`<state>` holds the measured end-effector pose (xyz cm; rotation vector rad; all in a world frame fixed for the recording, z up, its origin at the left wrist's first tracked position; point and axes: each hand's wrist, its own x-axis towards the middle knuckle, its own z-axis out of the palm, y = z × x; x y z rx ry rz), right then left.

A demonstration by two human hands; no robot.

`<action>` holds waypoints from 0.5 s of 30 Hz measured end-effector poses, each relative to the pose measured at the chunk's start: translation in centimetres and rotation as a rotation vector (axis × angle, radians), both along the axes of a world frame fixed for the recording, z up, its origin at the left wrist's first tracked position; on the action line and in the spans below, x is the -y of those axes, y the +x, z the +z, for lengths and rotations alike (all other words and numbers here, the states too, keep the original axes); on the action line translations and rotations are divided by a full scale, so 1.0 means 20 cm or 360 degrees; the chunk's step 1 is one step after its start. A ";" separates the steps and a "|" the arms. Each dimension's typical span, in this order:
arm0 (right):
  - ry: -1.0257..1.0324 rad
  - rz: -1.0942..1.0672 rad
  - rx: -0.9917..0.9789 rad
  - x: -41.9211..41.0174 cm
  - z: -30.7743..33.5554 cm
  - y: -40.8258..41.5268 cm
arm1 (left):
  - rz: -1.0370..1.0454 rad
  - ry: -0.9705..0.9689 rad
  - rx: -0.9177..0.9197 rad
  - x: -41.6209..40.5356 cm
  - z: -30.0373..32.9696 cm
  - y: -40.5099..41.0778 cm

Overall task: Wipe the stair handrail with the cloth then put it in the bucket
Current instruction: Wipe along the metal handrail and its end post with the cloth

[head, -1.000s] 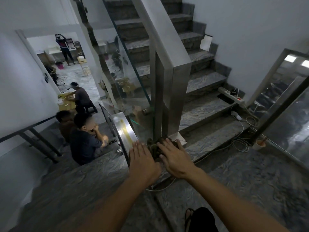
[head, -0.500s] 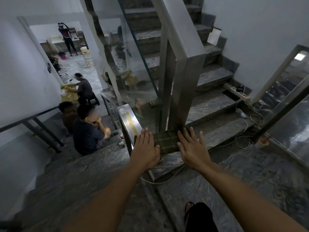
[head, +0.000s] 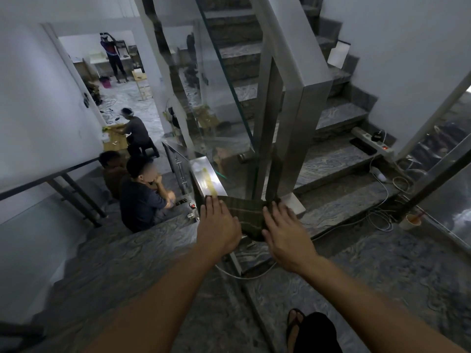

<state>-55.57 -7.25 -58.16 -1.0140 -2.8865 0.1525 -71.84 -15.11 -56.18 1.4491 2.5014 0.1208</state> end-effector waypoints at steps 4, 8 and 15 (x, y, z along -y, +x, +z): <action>-0.0197 0.0230 -0.0068 0.22 0.05 -0.12 | -0.0096 -0.0036 0.0002 -0.03 0.01 -0.20; -0.0207 0.0235 -0.0069 0.27 0.07 -0.16 | -0.0171 -0.0078 0.0049 -0.10 0.01 -0.36; -0.0072 0.0400 -0.0171 0.26 0.10 -0.29 | -0.0358 0.0026 -0.0059 -0.16 0.00 -0.46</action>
